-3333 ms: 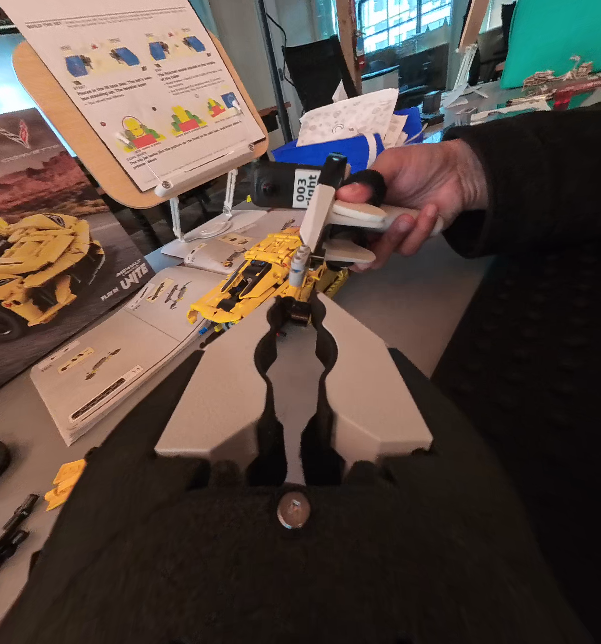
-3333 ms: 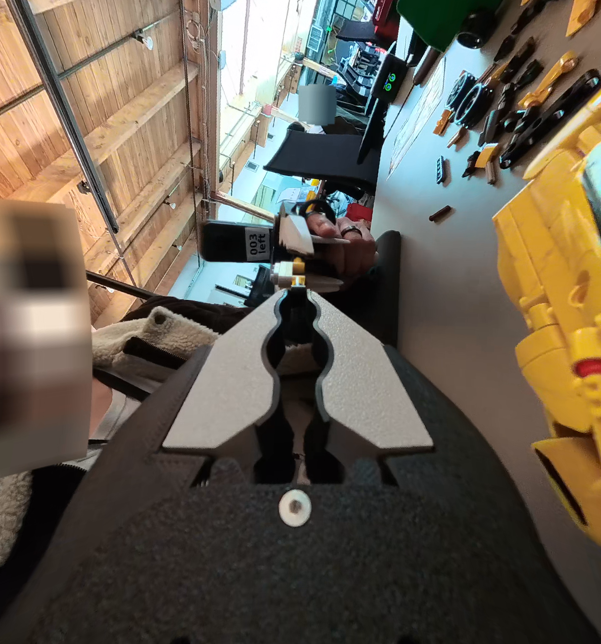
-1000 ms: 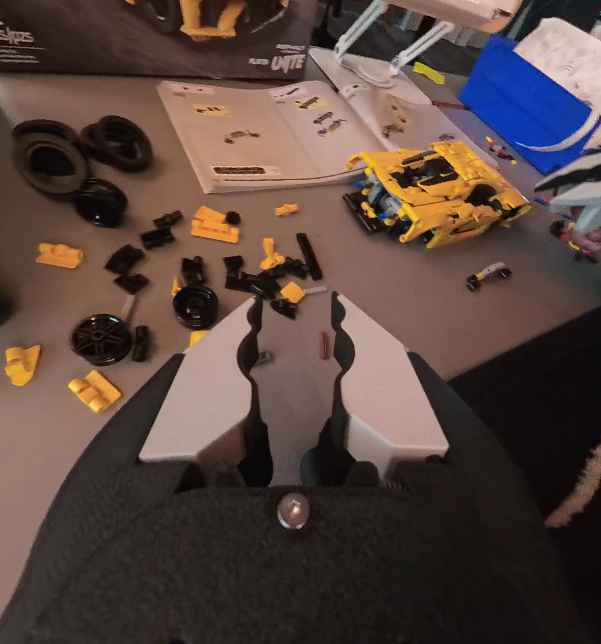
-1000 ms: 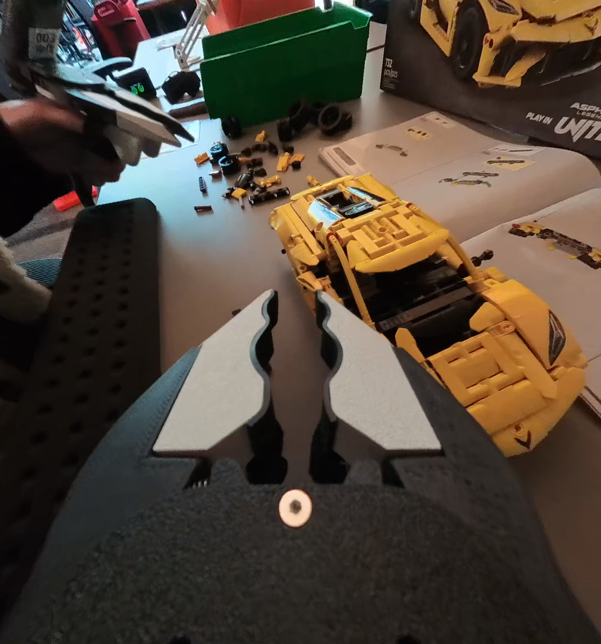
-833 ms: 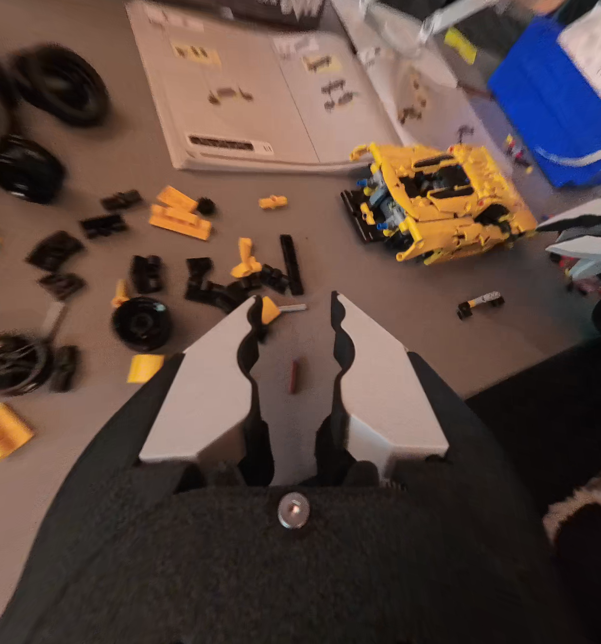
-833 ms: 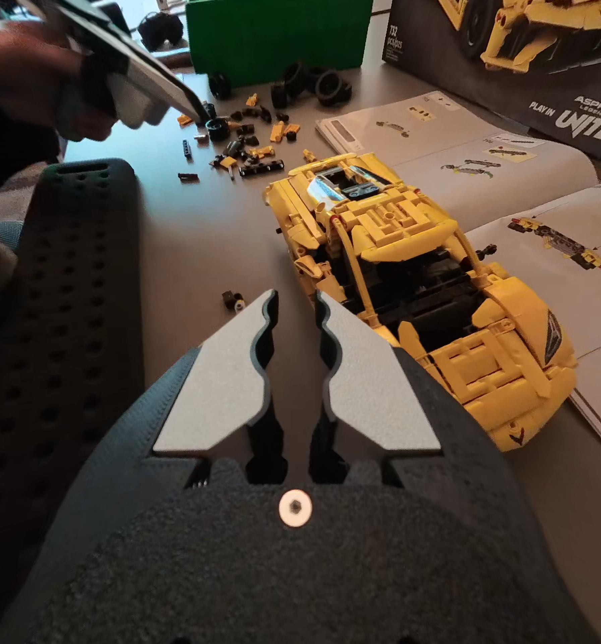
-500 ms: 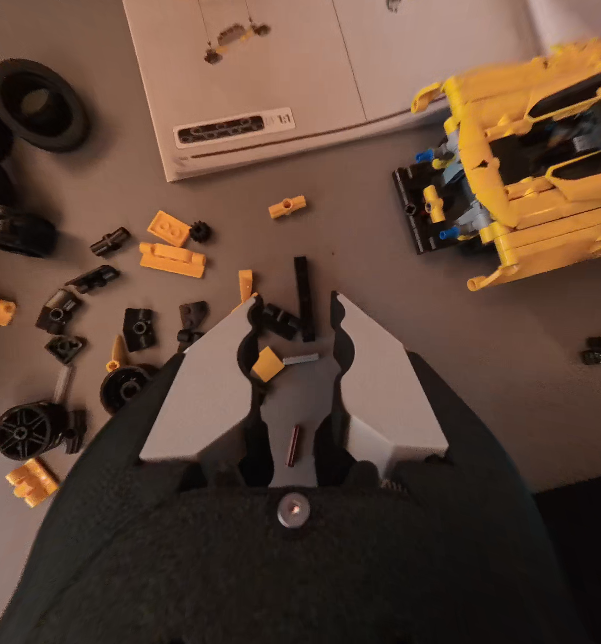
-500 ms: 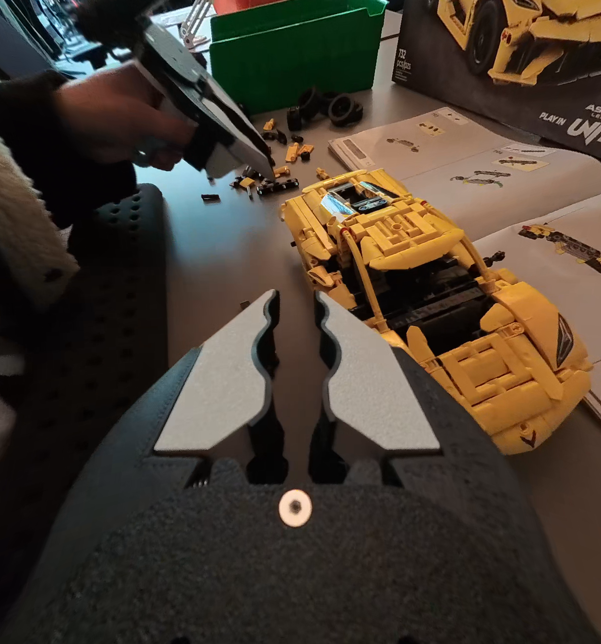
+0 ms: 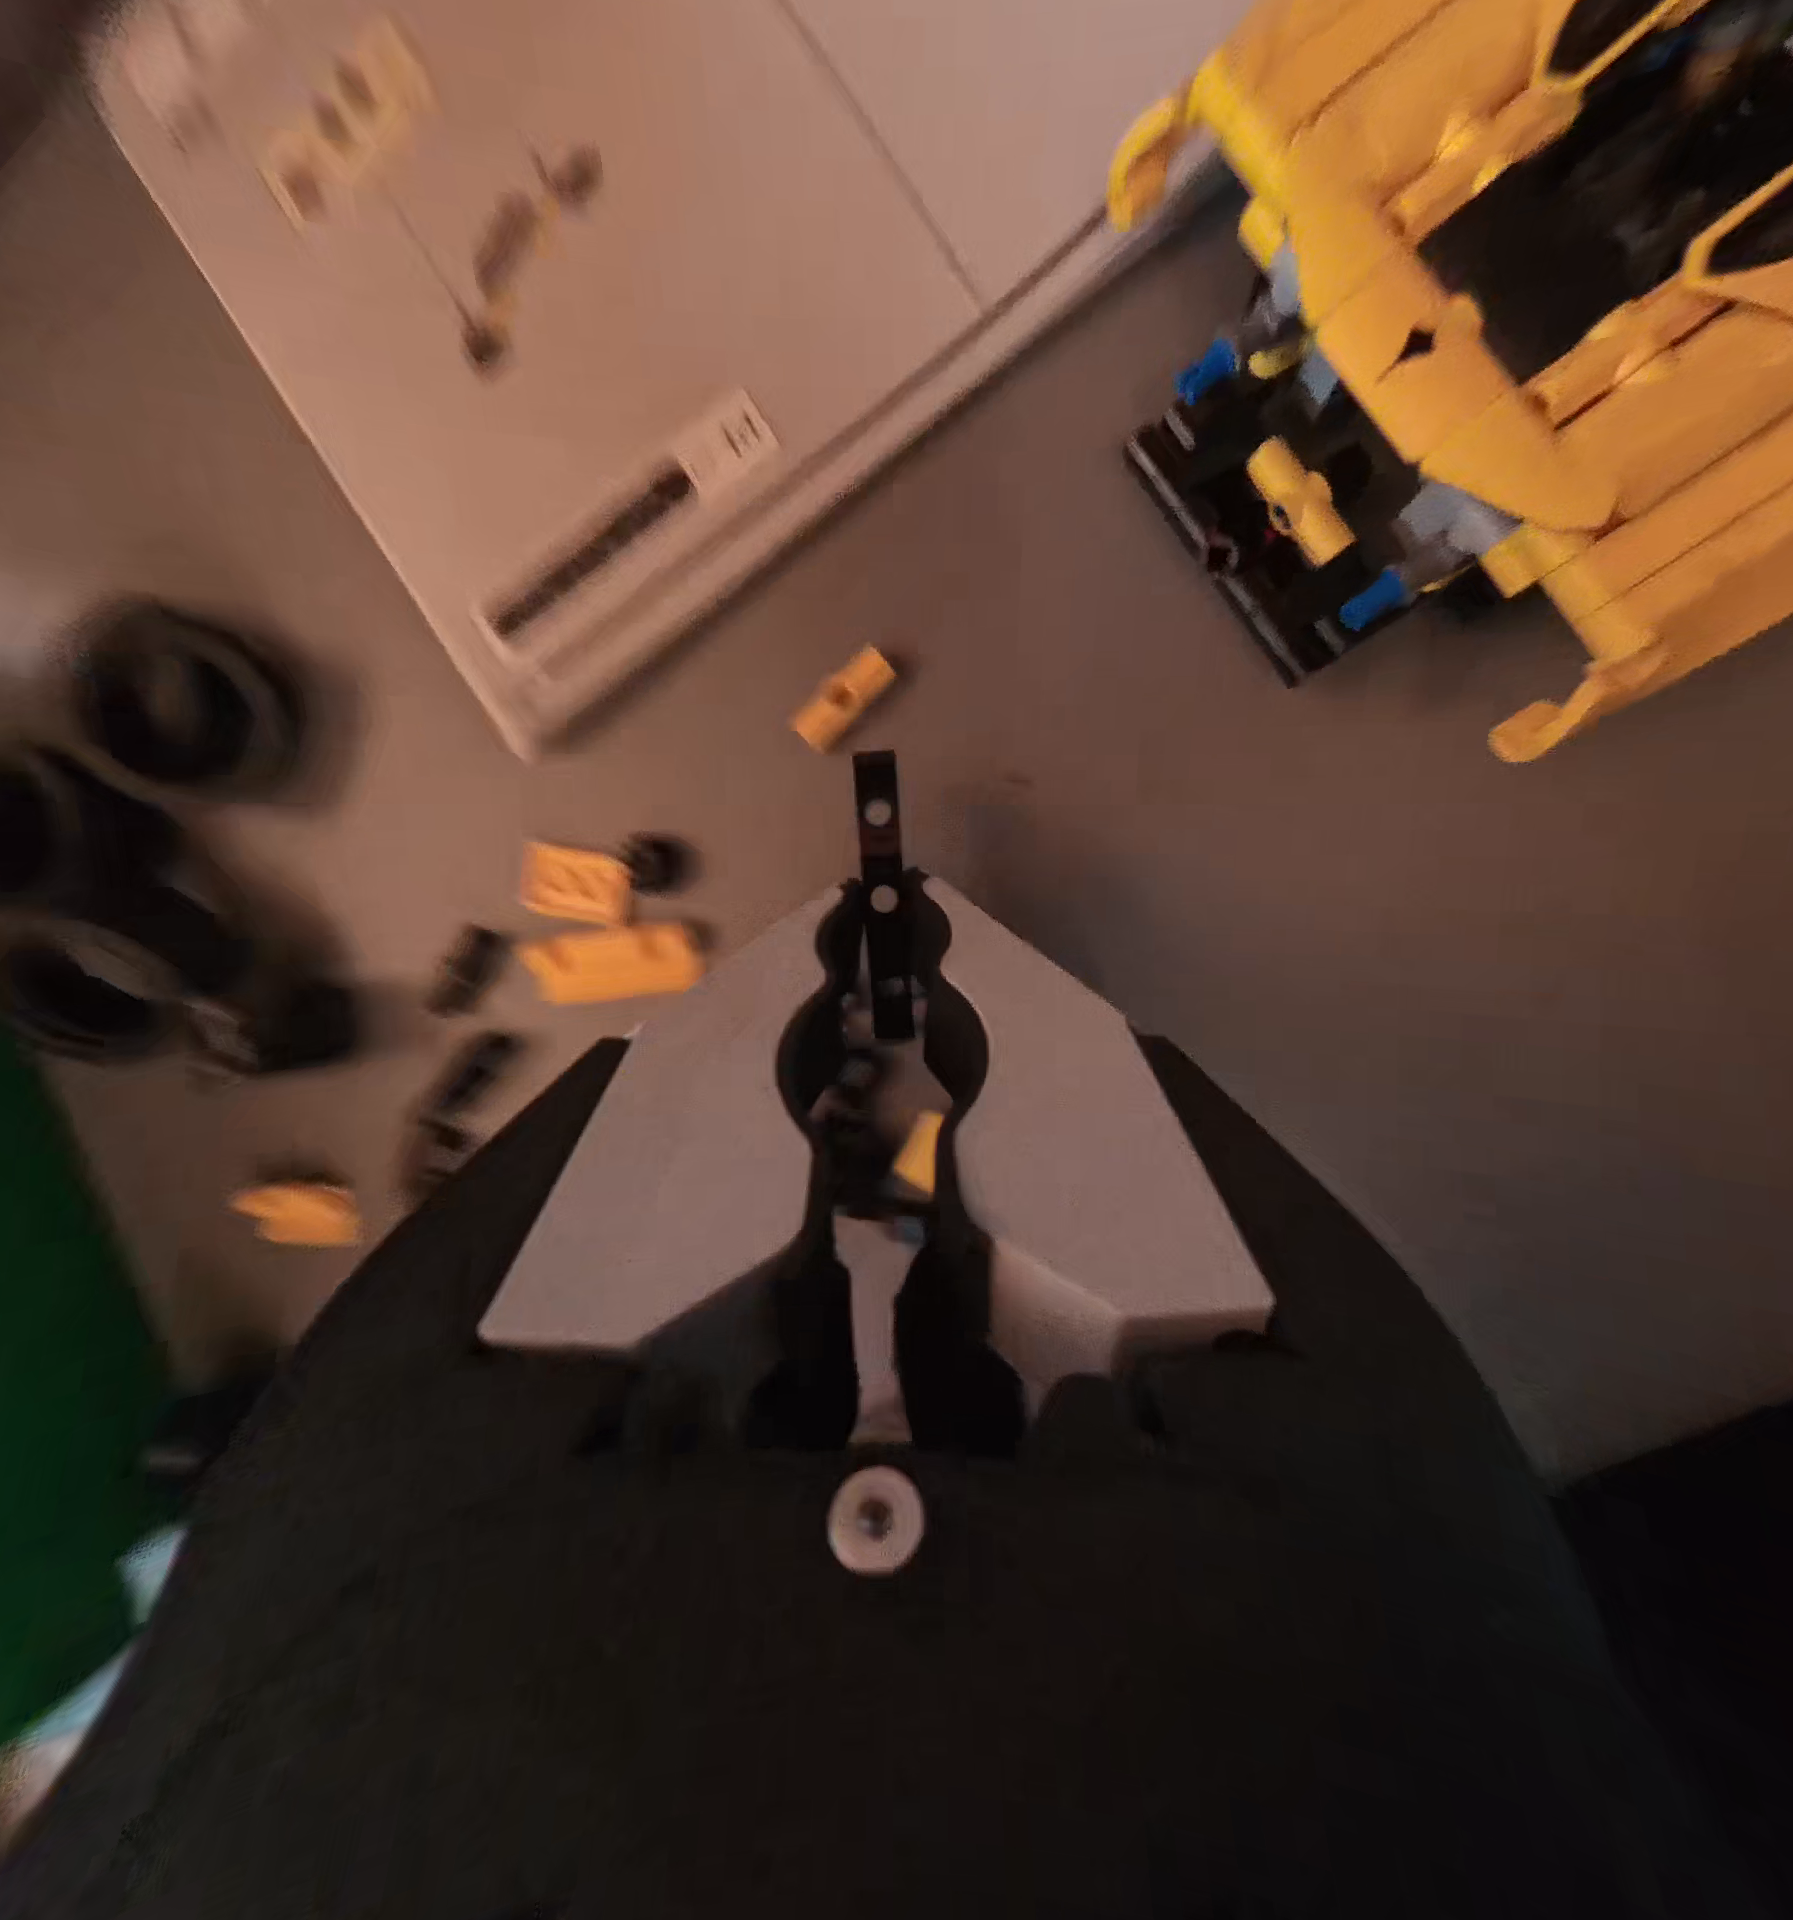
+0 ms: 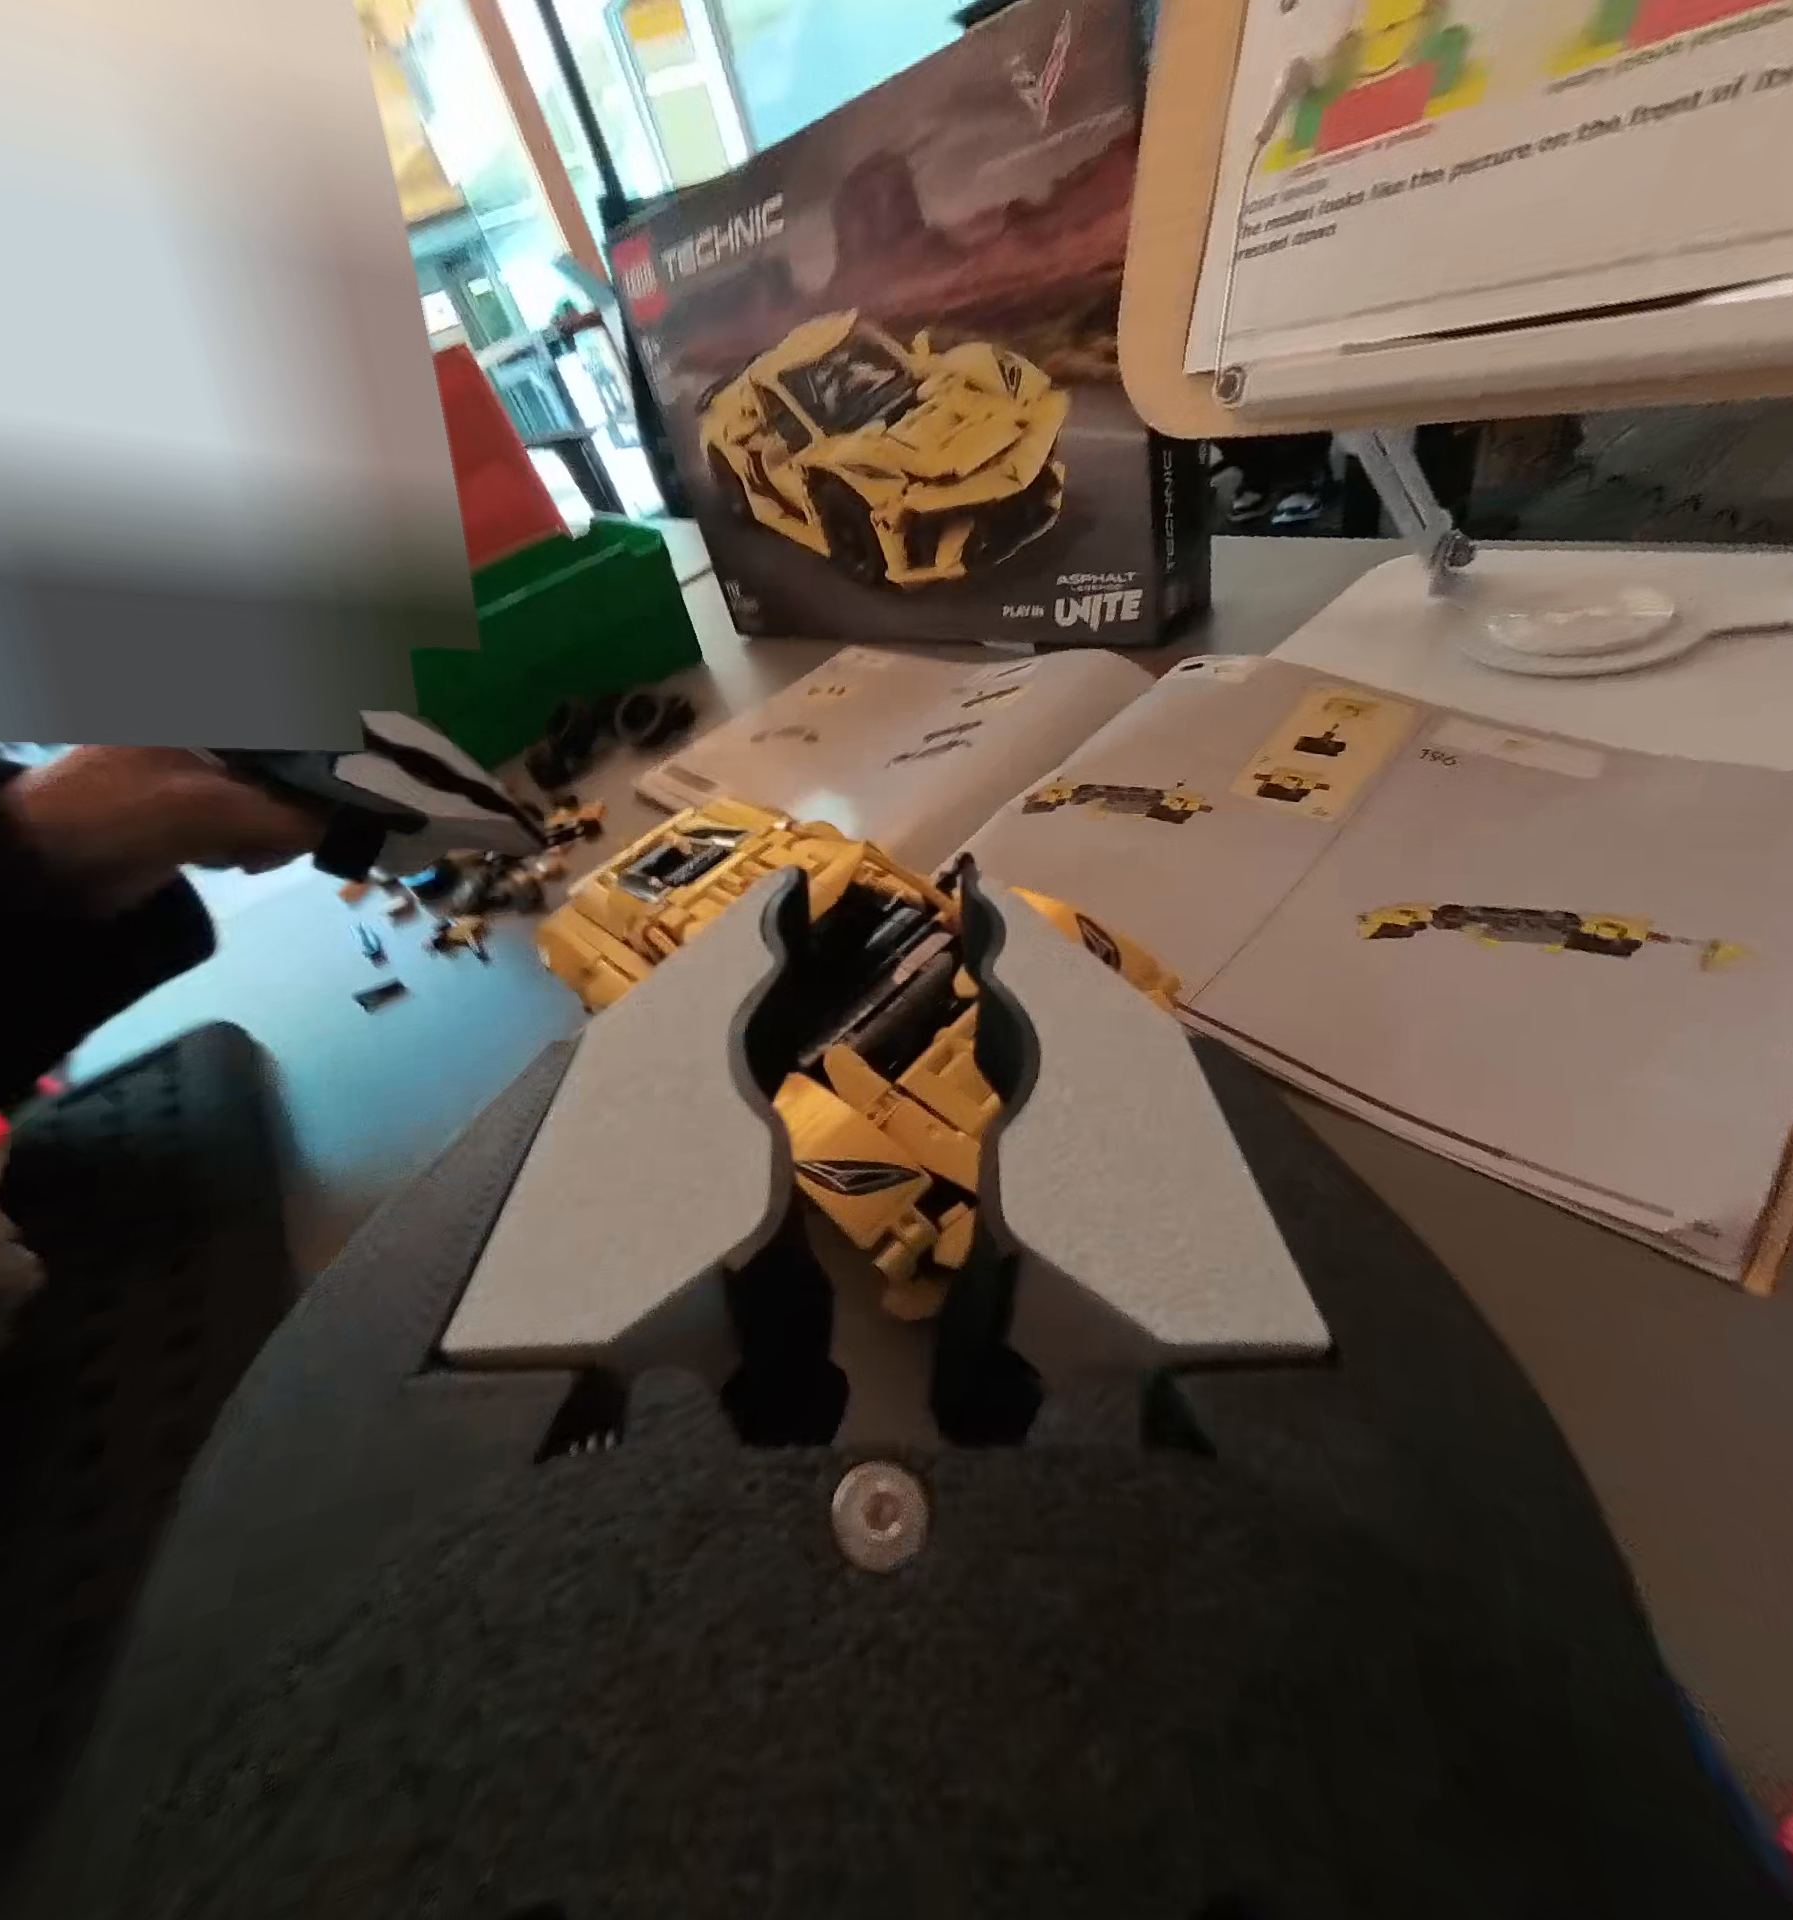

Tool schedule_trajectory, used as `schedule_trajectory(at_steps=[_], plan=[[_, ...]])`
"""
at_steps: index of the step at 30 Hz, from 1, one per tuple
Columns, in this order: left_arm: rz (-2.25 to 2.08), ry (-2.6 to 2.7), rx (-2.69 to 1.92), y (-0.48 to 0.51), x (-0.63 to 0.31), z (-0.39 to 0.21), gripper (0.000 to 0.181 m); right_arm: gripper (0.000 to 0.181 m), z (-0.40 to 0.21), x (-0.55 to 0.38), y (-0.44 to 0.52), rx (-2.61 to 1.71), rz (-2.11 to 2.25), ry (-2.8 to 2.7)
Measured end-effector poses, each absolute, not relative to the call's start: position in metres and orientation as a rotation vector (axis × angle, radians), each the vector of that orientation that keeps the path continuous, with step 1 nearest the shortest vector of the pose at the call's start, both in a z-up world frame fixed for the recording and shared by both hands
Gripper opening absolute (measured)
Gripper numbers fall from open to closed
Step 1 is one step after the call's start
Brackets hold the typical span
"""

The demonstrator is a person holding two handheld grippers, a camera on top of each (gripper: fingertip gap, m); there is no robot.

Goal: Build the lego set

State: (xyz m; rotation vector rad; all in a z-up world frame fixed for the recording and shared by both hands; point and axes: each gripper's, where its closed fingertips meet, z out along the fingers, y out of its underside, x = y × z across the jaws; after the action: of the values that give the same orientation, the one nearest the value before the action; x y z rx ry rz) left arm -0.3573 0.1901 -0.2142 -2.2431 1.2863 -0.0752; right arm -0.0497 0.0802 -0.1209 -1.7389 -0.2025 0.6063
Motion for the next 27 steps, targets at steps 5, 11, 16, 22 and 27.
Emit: schedule_trajectory(at_steps=[5,11,16,22,27], plan=[[-0.098,1.882,-1.795,0.246,-0.339,-0.186,0.007,0.027,-0.122,-0.062,0.079,-1.743,0.655,-0.231],[-0.200,2.337,-1.755,0.277,-0.333,-0.218,0.007,0.023,-0.128,-0.067,0.079,-1.764,0.613,-0.283],[-0.098,2.495,-1.630,0.282,-0.349,-0.237,0.007,0.022,-0.125,-0.068,0.078,-1.751,0.694,-0.252],[-0.144,2.493,-1.599,0.278,-0.345,-0.236,0.007,0.021,-0.128,-0.071,0.079,-1.768,0.727,-0.253],[-0.163,2.505,-1.653,0.277,-0.343,-0.242,0.007,0.020,-0.130,-0.073,0.079,-1.778,0.733,-0.261]])
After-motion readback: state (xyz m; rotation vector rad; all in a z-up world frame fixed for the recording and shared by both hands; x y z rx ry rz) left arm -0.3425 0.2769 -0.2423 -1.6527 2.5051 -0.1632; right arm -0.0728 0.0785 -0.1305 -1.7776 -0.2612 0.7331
